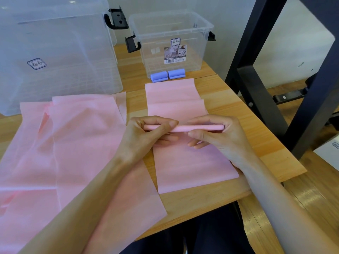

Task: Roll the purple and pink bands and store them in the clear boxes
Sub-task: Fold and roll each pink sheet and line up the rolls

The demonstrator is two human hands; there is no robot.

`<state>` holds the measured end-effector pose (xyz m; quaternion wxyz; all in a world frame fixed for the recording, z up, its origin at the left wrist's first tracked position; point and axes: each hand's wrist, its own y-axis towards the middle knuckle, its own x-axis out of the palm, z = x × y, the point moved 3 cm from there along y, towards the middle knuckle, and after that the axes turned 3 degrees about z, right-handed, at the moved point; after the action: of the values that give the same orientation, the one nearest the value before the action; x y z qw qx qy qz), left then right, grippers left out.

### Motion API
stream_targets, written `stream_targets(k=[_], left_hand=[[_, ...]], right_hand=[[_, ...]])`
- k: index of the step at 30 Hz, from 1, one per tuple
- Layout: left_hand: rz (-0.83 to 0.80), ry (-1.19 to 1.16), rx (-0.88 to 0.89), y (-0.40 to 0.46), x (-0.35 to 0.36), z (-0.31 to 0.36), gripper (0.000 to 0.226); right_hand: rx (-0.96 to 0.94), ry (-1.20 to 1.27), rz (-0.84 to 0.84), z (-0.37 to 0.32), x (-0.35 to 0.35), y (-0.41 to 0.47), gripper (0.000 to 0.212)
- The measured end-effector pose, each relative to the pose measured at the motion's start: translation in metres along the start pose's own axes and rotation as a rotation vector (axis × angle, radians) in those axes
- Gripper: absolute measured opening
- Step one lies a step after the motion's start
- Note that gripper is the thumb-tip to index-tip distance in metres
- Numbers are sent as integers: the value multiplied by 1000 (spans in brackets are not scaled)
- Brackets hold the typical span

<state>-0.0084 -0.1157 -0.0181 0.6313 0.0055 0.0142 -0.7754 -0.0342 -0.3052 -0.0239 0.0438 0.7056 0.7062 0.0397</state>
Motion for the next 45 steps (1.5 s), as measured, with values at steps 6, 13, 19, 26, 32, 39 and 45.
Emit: stream_targets(k=[6, 13, 19, 26, 32, 39, 45], left_hand=[[-43, 21, 25, -1, 2, 1, 12], [-21, -7, 15, -1, 1, 0, 12], [-14, 2, 12, 0, 1, -1, 9], [-53, -4, 18, -1, 2, -1, 13], [-67, 24, 38, 0, 2, -1, 17], [-75, 57, 67, -1, 2, -1, 18], [12, -18, -2, -1, 2, -1, 11]], right_hand=[[0, -19, 23, 0, -2, -1, 16], [-10, 3, 13, 0, -1, 0, 16], [10, 7, 21, -1, -1, 0, 23], [1, 22, 50, -1, -3, -1, 15], [20, 38, 26, 0, -2, 0, 27], [6, 12, 41, 0, -1, -1, 17], [1, 48, 41, -2, -1, -1, 27]])
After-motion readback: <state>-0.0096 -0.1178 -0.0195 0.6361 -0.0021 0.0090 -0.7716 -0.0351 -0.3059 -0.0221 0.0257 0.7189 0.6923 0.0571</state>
